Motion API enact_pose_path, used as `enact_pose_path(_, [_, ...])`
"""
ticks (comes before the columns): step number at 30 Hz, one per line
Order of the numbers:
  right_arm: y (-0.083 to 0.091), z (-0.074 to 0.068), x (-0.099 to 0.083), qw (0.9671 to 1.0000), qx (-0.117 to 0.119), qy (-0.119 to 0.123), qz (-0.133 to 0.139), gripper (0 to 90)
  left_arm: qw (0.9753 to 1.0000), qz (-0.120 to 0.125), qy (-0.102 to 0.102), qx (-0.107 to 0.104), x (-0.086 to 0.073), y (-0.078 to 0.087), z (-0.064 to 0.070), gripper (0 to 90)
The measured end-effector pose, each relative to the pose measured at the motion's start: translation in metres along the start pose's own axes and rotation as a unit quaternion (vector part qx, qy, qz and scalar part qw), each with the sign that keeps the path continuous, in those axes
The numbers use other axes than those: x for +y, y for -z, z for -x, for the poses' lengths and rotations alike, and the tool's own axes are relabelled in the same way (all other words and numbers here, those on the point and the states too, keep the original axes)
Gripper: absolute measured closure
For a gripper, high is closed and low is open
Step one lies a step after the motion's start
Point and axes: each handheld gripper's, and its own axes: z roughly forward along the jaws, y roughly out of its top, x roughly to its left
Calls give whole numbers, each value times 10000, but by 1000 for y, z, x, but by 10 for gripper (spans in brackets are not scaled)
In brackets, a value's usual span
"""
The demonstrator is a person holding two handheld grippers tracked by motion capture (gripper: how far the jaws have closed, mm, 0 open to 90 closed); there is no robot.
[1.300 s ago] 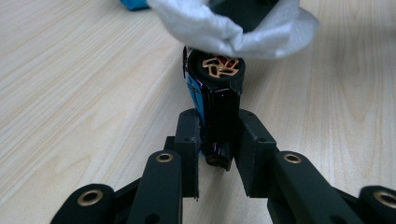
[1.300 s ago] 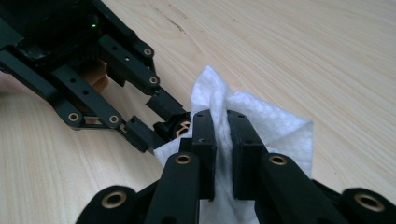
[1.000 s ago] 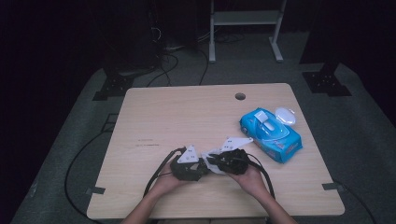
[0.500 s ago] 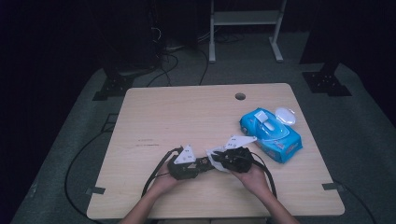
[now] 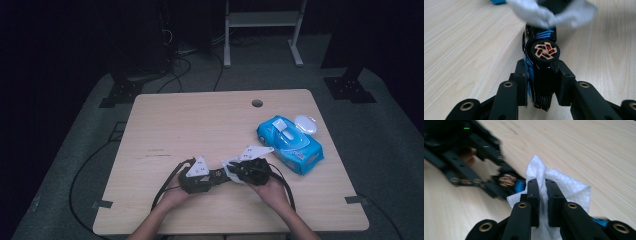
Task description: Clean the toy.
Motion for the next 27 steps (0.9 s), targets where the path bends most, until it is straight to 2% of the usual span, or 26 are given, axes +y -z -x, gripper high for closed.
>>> enact_pose_path(2, [4, 8, -2, 9997, -113, -220, 27, 821, 10000, 8, 20, 4, 0, -1, 0, 678])
enact_pose_path(4, [1, 4, -1, 9995, -2, -311, 113, 821, 10000, 17, 11, -14, 1, -2, 0, 678])
enact_pose_path(5, [-4, -2, 1, 9995, 148, -233, 125, 821, 10000, 20, 39, 0, 1, -2, 0, 679])
enact_pose_path(7, [-10, -17, 4, 9996, -24, 227, 138, 821, 10000, 1, 42, -22, -1, 1, -1, 678])
enact_pose_path(8, [-9, -16, 5, 9996, 19, 261, 69, 821, 10000, 11, 54, -16, -1, 2, -1, 679])
enact_pose_path(9, [-7, -11, 4, 9998, 85, 166, 50, 821, 10000, -3, 34, -10, -2, 2, -2, 679])
enact_pose_path(12, [6, 9, -4, 9998, -146, -143, 64, 822, 10000, -13, 23, 3, -2, 3, -2, 680])
enact_pose_path(13, [11, 14, -7, 9994, -299, -158, 65, 823, 10000, -17, 12, 9, -2, 3, -1, 681])
enact_pose_path(15, [19, 22, -13, 9988, -419, -255, 30, 823, 10000, -21, 19, 2, -3, 4, -2, 681])
enact_pose_path(19, [24, 26, -17, 9979, -468, -432, 77, 823, 10000, -47, -3, 6, -3, 4, -3, 685])
enact_pose_path(21, [17, 19, -13, 9987, -264, -417, 130, 822, 10000, -30, 12, 15, -3, 4, -3, 686])
enact_pose_path(22, [13, 13, -12, 9993, -221, -273, 147, 821, 10000, -41, 18, 40, -4, 5, -3, 685])
enact_pose_path(23, [10, 8, -10, 9994, -323, -64, 143, 821, 10000, -45, 27, 49, -5, 6, -4, 686])
enact_pose_path(24, [10, 9, -8, 9995, -317, -16, 87, 821, 10000, -53, 30, 47, -6, 8, -4, 691])
enact_pose_path(25, [11, 14, -8, 9995, -290, -114, 83, 821, 10000, -41, 22, 54, -7, 9, -4, 699])
enact_pose_path(27, [17, 26, -14, 9984, -470, -308, 101, 822, 9999, -74, -32, 74, -6, 9, -4, 705])
